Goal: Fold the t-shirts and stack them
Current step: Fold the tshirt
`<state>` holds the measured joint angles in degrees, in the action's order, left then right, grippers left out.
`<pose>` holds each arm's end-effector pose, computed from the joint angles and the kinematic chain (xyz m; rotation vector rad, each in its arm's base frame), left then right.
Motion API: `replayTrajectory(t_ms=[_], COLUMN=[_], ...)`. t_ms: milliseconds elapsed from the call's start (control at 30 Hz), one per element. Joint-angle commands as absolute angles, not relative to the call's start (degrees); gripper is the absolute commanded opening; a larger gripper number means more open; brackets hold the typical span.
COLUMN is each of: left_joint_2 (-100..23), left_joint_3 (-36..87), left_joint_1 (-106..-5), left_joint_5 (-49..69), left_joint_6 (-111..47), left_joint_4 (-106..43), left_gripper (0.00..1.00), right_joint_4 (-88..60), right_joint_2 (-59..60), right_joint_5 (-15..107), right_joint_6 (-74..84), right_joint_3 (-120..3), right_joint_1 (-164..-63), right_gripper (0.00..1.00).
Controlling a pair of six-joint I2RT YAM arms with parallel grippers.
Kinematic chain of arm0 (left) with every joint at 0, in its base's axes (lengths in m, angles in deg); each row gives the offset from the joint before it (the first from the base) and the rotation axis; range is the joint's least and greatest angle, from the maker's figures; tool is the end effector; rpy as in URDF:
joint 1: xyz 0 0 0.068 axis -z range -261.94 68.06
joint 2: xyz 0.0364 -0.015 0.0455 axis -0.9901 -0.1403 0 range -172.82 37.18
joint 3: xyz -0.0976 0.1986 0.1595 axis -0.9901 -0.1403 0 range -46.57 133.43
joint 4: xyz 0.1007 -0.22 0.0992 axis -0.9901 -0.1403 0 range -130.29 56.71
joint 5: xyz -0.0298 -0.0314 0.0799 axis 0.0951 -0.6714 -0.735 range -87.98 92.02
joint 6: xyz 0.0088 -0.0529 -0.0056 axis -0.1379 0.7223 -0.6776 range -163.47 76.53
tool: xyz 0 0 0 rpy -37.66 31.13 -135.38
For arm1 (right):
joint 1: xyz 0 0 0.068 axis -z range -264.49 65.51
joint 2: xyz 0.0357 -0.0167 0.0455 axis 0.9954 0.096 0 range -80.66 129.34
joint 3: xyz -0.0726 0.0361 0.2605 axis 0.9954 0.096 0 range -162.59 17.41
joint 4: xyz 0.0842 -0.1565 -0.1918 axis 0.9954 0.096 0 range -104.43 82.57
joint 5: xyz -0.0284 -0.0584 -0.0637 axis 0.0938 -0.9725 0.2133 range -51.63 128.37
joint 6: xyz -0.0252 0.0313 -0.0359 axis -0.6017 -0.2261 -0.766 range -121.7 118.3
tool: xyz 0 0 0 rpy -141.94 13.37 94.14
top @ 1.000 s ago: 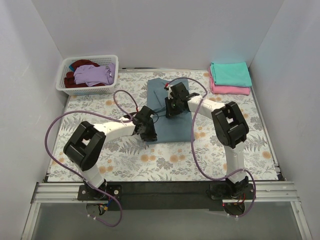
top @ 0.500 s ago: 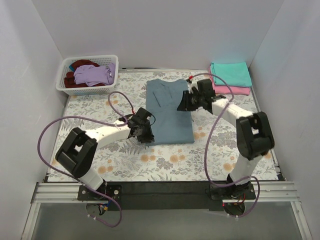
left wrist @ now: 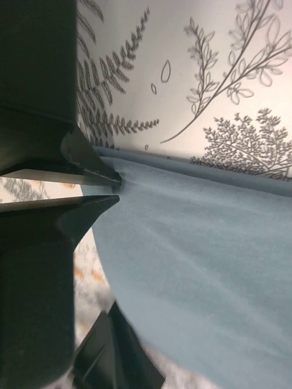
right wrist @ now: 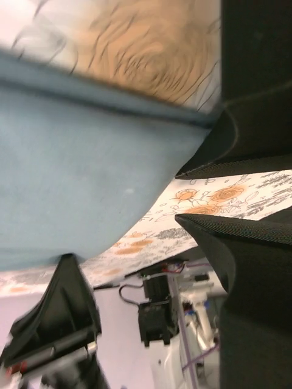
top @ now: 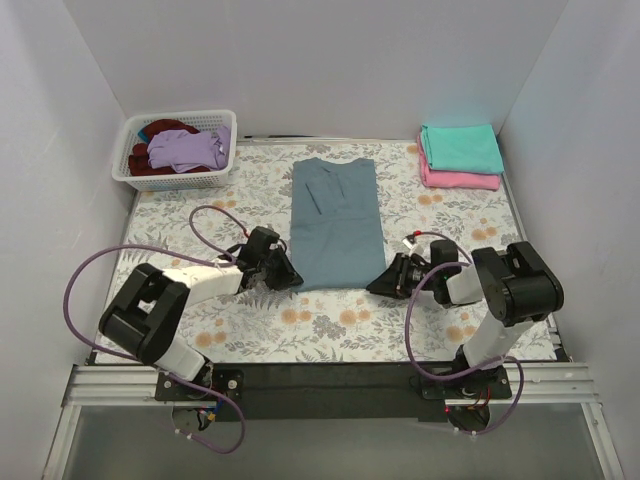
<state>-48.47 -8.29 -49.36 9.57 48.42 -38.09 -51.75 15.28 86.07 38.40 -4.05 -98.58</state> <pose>0.2310 -0.1530 0.1508 -1.3293 2.4622 -0.9347 0.2349 0.0862 0.0969 0.0253 2.3474 1.4214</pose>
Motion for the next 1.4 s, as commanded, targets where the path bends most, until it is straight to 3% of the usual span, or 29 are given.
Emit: replayTrajectory(t_ms=[0, 167, 333, 600, 867, 1067, 1233, 1367], left_joint_2=[-50.18, -47.39, -41.14, -39.81, -43.33, -45.79, -45.71, -42.46], left_joint_3=[-12.72, -17.74, -17.05, -16.25, -16.78, -18.01, -18.19, -17.31], left_joint_1=[-51.17, -54.42, -54.51, -54.51, -54.51, -54.78, -55.92, -55.92], left_joint_5=[14.49, 16.17, 15.29, 14.76, 14.15, 13.71, 13.45, 13.45], left_joint_6=[51.88, 53.73, 52.68, 51.63, 52.59, 54.26, 55.14, 54.79], left_joint_4=[-33.65, -33.64, -34.87, -34.96, -34.35, -36.02, -37.77, -39.0], left_gripper=[0.13, 0.11, 0.12, 0.13, 0.13, 0.11, 0.08, 0.09], right_joint_4=[-73.89, -95.95, -101.09, -80.45, -78.34, -83.76, -69.3, -68.13], right_joint_2=[19.79, 26.04, 21.22, 10.39, 22.07, 29.56, 20.35, 13.57], right_joint_5=[89.16, 92.85, 94.0, 88.82, 82.23, 83.71, 81.08, 83.71], right_joint_6=[48.02, 60.08, 66.32, 57.47, 54.47, 55.95, 49.38, 50.42], right_joint_3=[1.66, 8.88, 9.67, -0.33, -1.14, 3.52, 2.38, 0.28], right_joint_1=[-93.9, -89.67, -90.9, -98.89, -99.61, -94.42, -94.24, -96.78], right_gripper=[0.37, 0.35, 0.35, 0.37, 0.36, 0.34, 0.34, 0.36])
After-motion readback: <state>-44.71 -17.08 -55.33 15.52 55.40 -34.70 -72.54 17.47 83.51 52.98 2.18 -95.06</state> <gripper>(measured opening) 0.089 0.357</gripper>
